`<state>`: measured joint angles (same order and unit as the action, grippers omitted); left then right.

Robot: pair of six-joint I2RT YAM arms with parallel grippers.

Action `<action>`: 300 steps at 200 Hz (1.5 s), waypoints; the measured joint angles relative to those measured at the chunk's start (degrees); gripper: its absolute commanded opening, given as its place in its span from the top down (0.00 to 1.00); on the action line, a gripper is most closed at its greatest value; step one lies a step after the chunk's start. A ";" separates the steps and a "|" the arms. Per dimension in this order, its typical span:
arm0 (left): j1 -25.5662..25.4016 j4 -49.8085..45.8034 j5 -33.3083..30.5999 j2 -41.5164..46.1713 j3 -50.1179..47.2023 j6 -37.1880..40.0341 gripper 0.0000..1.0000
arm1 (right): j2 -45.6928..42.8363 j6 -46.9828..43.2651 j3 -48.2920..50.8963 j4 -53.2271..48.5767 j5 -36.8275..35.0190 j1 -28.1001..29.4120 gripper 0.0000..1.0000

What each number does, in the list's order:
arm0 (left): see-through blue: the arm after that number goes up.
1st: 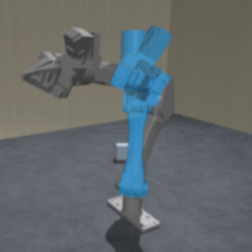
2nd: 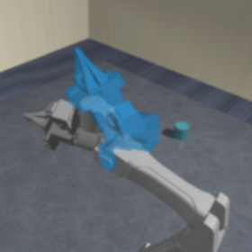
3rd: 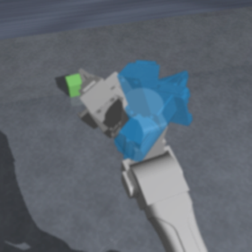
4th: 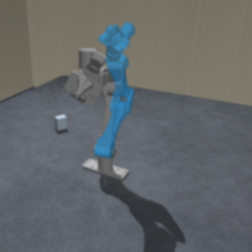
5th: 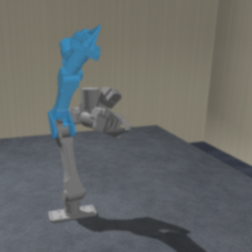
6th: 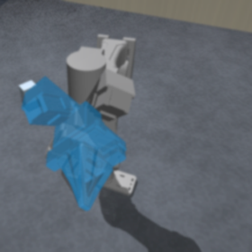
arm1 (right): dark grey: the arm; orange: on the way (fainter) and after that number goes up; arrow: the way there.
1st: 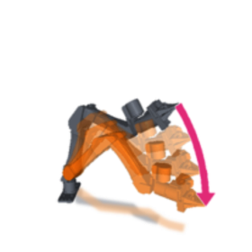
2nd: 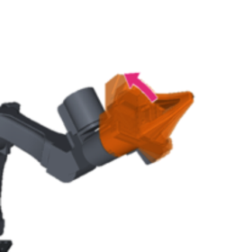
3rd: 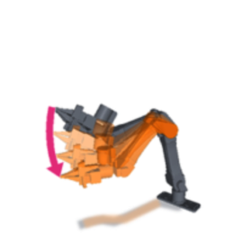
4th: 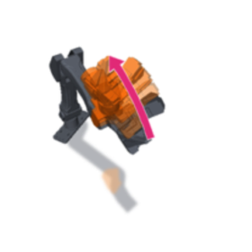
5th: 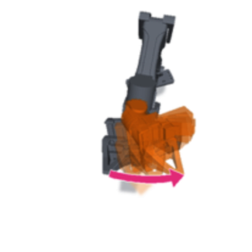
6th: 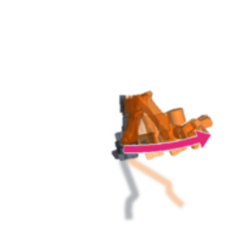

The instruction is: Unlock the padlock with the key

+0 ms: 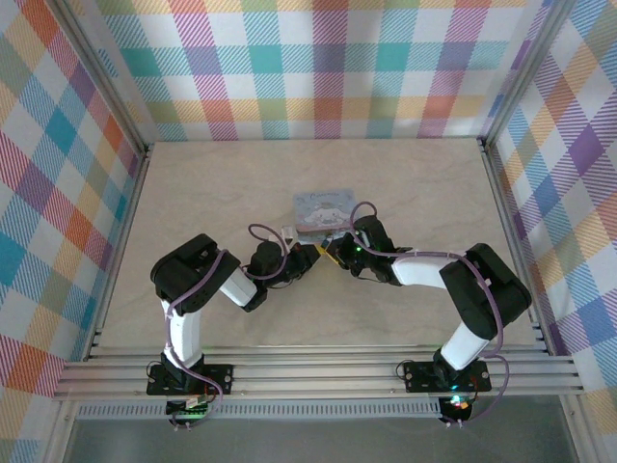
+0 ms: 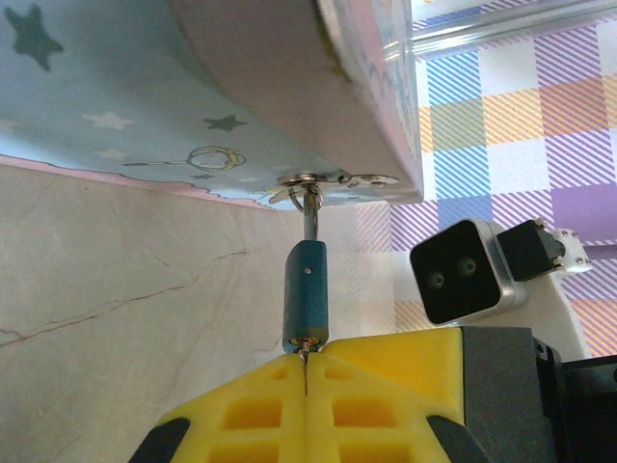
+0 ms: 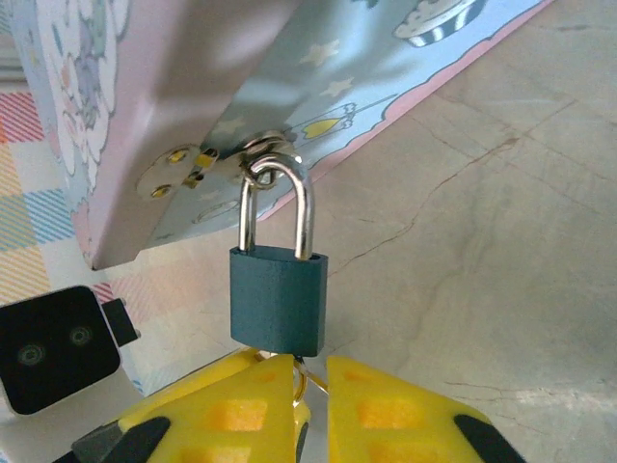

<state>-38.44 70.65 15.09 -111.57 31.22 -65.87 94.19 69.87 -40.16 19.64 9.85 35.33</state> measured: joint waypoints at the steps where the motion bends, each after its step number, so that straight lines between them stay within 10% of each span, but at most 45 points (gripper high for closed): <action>1: 0.00 0.02 -0.02 -0.04 0.00 0.00 1.00 | 0.00 -0.04 0.00 0.00 0.00 0.00 0.90; 64: 0.00 1.38 0.50 -0.46 0.00 -1.03 1.00 | -0.02 -0.09 0.00 0.46 -0.92 0.00 0.43; 224: 0.50 1.77 2.43 -0.46 0.11 -3.30 1.00 | 1.64 0.04 -0.92 2.40 -1.20 -1.25 0.44; 300: 0.50 1.79 2.64 -0.68 0.48 -3.80 1.00 | 5.01 1.68 -1.70 5.84 1.09 -1.25 0.69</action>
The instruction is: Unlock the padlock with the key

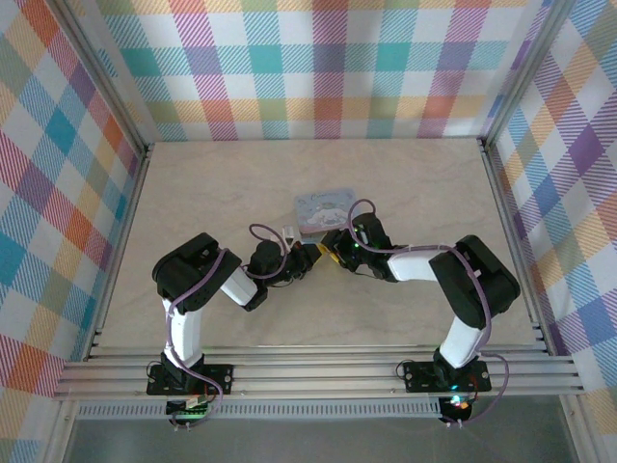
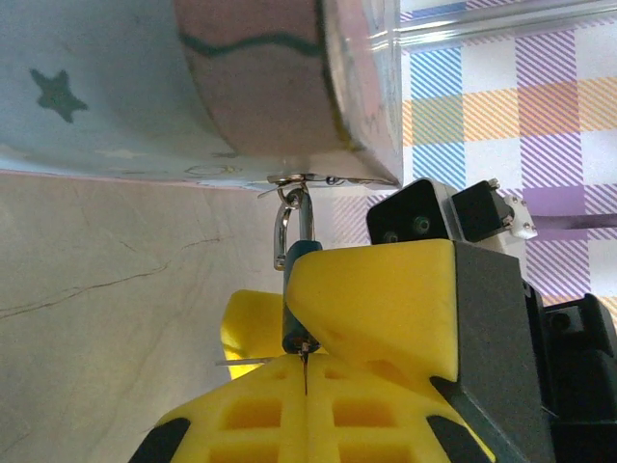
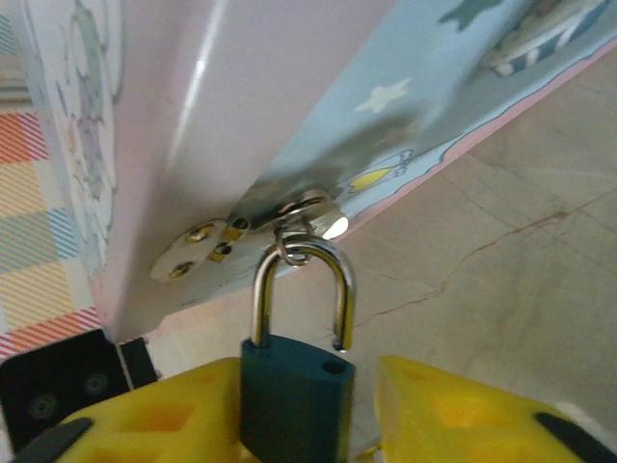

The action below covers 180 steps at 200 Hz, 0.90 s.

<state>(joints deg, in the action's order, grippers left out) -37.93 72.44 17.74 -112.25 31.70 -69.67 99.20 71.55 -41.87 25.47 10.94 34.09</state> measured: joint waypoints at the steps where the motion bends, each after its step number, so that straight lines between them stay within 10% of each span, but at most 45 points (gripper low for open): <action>1: 0.00 0.00 0.02 0.00 0.00 0.02 1.00 | 0.02 0.07 -0.02 0.07 0.00 0.00 0.69; 72: 0.26 0.87 0.26 -0.66 0.02 -0.13 1.00 | -0.28 -2.40 -0.83 -1.84 0.22 -0.37 1.00; 122: 0.37 0.68 0.44 -0.63 -0.15 0.79 0.70 | -1.25 -13.07 -8.81 -18.47 0.42 -0.37 1.00; 180: 0.96 -9.90 -0.26 5.51 -1.90 6.95 0.68 | -2.23 -33.44 -18.21 -42.18 -2.97 -0.37 1.00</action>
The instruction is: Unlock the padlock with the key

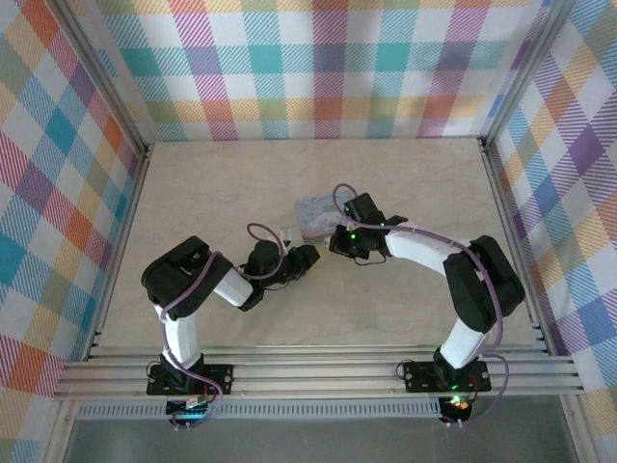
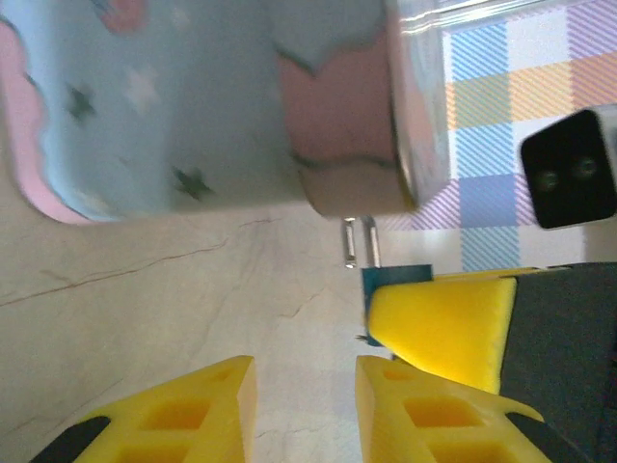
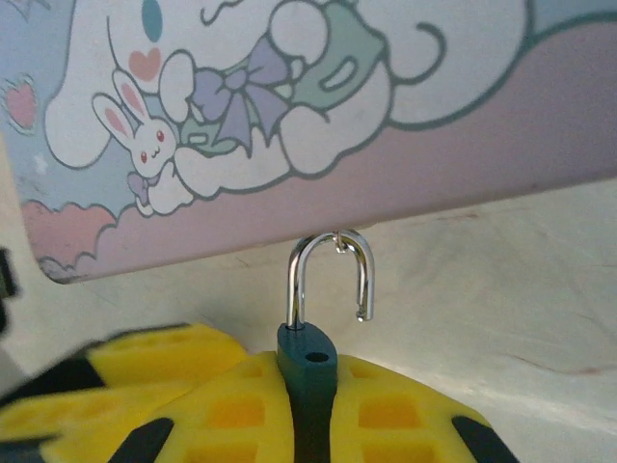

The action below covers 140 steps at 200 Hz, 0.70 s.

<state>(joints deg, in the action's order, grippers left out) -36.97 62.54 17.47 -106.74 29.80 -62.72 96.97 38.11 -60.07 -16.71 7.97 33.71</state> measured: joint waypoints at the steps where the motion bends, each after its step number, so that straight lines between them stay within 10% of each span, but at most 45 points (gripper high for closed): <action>1: 0.02 -0.15 -0.04 0.07 -0.02 0.04 0.68 | 0.00 -0.44 -0.22 -0.57 -0.20 0.00 1.00; 140: 2.95 -10.03 -0.42 2.69 -0.15 5.60 0.73 | 1.38 -39.39 -11.08 -23.43 -18.88 7.67 1.00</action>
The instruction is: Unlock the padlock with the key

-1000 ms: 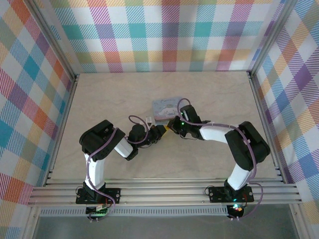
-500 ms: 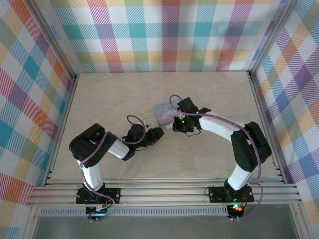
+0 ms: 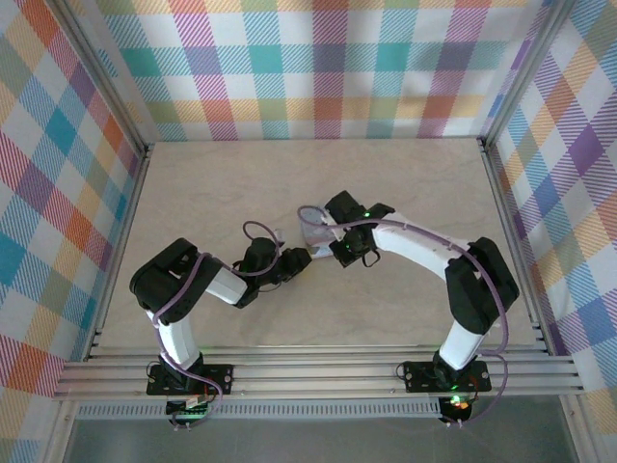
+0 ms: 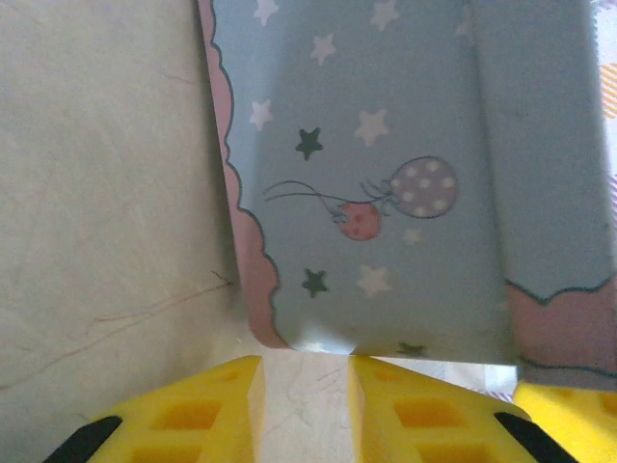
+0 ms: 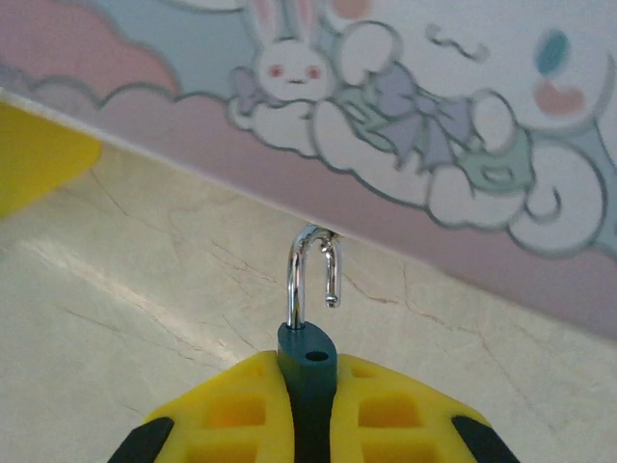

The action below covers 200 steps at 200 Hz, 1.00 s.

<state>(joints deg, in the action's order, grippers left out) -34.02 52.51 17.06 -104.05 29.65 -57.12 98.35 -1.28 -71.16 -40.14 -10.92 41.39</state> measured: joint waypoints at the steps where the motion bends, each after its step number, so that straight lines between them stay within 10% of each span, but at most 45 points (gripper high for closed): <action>1: 0.04 0.02 0.02 0.00 0.00 -0.02 0.73 | 0.07 -0.20 0.00 0.02 -0.13 0.11 1.00; 200: 5.64 -20.06 -2.86 20.90 -4.00 11.61 0.74 | 2.27 -28.37 0.00 7.39 -13.09 10.47 1.00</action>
<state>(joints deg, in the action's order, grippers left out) -28.38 32.45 14.20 -83.15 25.65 -45.52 100.62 -29.65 -71.16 -32.75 -24.01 51.86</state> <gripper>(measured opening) 0.260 0.105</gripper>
